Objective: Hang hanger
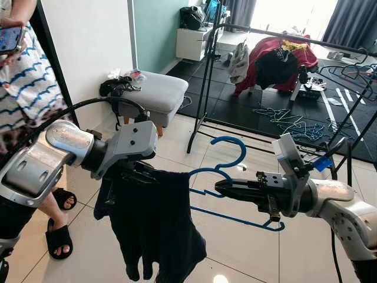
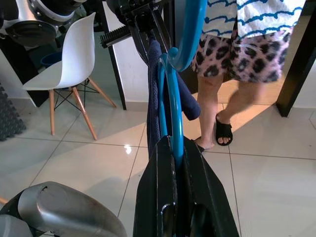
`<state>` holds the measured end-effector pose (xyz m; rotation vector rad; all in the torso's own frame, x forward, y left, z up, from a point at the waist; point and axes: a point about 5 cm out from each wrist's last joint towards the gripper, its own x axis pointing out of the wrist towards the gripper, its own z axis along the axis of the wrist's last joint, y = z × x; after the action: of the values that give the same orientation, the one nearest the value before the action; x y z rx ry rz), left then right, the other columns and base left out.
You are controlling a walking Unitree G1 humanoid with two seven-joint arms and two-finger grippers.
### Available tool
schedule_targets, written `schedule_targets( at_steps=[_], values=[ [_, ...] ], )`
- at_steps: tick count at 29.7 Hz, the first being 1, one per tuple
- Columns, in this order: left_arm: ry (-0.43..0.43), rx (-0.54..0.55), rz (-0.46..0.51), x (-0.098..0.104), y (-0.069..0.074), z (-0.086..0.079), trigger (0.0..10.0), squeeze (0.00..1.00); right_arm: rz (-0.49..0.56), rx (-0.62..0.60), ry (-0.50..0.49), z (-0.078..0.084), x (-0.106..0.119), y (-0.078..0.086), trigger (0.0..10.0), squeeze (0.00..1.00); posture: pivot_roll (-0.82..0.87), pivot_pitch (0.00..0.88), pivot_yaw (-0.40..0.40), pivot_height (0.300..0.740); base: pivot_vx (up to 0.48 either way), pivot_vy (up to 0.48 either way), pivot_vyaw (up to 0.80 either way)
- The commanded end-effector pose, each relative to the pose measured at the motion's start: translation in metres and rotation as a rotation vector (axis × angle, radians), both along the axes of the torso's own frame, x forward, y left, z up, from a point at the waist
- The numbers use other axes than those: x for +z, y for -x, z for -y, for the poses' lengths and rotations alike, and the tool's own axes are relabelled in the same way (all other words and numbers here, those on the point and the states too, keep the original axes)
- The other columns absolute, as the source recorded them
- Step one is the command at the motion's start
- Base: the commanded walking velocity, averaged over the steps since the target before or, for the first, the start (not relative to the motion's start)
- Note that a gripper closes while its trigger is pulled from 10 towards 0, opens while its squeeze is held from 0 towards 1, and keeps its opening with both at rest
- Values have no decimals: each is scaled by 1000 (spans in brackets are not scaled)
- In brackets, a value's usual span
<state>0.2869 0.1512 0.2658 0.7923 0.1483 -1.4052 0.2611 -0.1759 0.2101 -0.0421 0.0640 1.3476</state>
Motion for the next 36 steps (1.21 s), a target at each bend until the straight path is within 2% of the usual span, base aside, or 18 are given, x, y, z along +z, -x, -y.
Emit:
schedule_targets(
  at_steps=[1, 7, 8, 16, 18, 19, 20, 21, 22, 23, 24, 25, 26, 27, 29, 32, 33, 36],
  values=[
    [-52, -9, -25, -8, 3, 0, 0, 0, 66, 17, -20, -3, 12, 0, 10000, 0, 49, 0, -50, 740, 0, 0, 0],
    [-57, -12, -24, -8, 3, 0, 0, 0, 69, -4, -42, -2, 14, -3, 10000, 0, 49, 0, -48, 740, 0, 0, 0],
    [-54, -10, -20, -8, 2, 0, 0, 0, 65, -16, -56, -2, 16, -4, 10000, 1000, 49, 0, -48, 740, 0, 0, 0],
    [-15, 39, -3, -4, -3, -6, 0, 0, 52, -115, -71, 13, 11, -8, 10000, 1000, 44, 0, -46, 740, 0, 0, 0],
    [-4, 83, 4, -4, -5, -15, 0, 0, 60, -199, -72, 31, 12, -6, 10000, 1000, 41, 0, -48, 740, 0, 0, 0],
    [-4, 83, 4, -4, -5, -15, 0, 0, 60, -199, -72, 31, 12, -6, 10000, 1000, 41, 0, -48, 740, 0, 0, 0],
    [2, 113, 13, -3, -6, -22, 0, 0, 74, -259, -79, 46, 15, -3, 10000, 1000, 39, 0, -47, 740, 0, 0, 0],
    [2, 113, 13, -3, -6, -22, 0, 0, 74, -259, -79, 46, 15, -3, 10000, 1000, 39, 0, -47, 740, 0, 0, 0],
    [13, 154, 33, 0, -8, -30, 0, 0, 90, -327, -104, 62, 21, 1, 10000, 1000, 34, 0, -46, 740, 0, 0, 0],
    [13, 154, 33, 0, -8, -30, 0, 0, 90, -327, -104, 62, 21, 1, 10000, 1000, 34, 0, -46, 740, 0, 0, 0],
    [37, 199, 64, 5, -12, -38, 0, 0, 100, -379, -148, 75, 26, 10, 10000, 1000, 30, 0, -46, 740, 0, 0, 0],
    [37, 199, 64, 5, -12, -38, 0, 0, 100, -379, -148, 75, 26, 10, 10000, 1000, 30, 0, -46, 740, 0, 0, 0],
    [79, 245, 102, 12, -15, -45, 0, 0, 89, -406, -211, 83, 27, 23, 10000, 1000, 23, 0, -41, 740, 0, 0, 0],
    [79, 245, 102, 12, -15, -45, 0, 0, 89, -406, -211, 83, 27, 23, 10000, 1000, 23, 0, -41, 740, 0, 0, 0],
    [153, 286, 143, 21, -17, -54, 0, 0, 51, -411, -275, 85, 21, 43, 10000, 1000, 12, 0, -35, 740, 0, 0, 0],
    [250, 289, 171, 30, -18, -55, 0, 0, -14, -409, -286, 78, 5, 56, 10000, 1000, 10, 1, -36, 740, 0, 0, 0],
    [250, 289, 171, 30, -18, -55, 0, 0, -14, -409, -286, 78, 5, 56, 10000, 1000, 10, 1, -36, 740, 0, 0, 0],
    [405, 250, 195, 45, -16, -50, 0, 0, -141, -386, -308, 61, -25, 70, 10000, 1000, 7, 3, -37, 740, 0, 0, 0]
  ],
)
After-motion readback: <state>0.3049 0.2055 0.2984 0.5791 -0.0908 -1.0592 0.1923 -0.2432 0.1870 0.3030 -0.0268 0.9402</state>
